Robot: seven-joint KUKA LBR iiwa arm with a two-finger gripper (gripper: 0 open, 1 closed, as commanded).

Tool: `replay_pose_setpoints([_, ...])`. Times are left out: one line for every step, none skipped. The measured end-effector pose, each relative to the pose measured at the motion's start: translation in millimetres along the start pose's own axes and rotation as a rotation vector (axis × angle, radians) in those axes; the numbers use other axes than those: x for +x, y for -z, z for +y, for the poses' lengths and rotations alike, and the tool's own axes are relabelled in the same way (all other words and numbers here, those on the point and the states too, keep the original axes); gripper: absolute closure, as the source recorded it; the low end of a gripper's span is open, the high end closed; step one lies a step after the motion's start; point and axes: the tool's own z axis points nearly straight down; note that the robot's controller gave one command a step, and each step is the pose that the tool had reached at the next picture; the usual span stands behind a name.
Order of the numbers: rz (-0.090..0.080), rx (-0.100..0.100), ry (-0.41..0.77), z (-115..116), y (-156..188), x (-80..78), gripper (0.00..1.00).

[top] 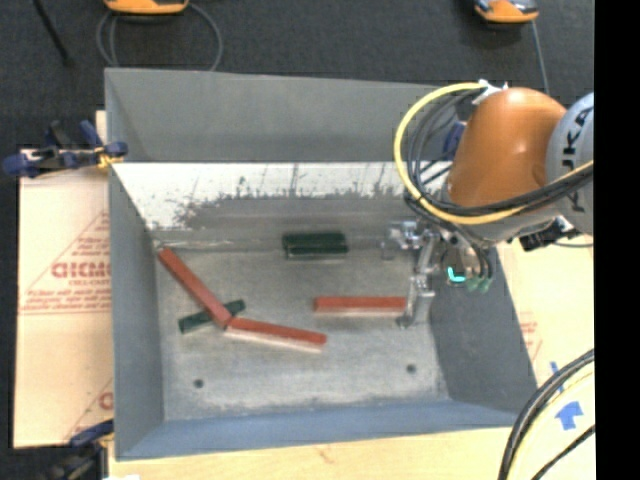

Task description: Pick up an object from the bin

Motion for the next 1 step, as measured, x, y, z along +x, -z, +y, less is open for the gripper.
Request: replay_pose_setpoints([-0.002, -0.001, -0.098, -7.0, -129.1, -38.9, 0.00])
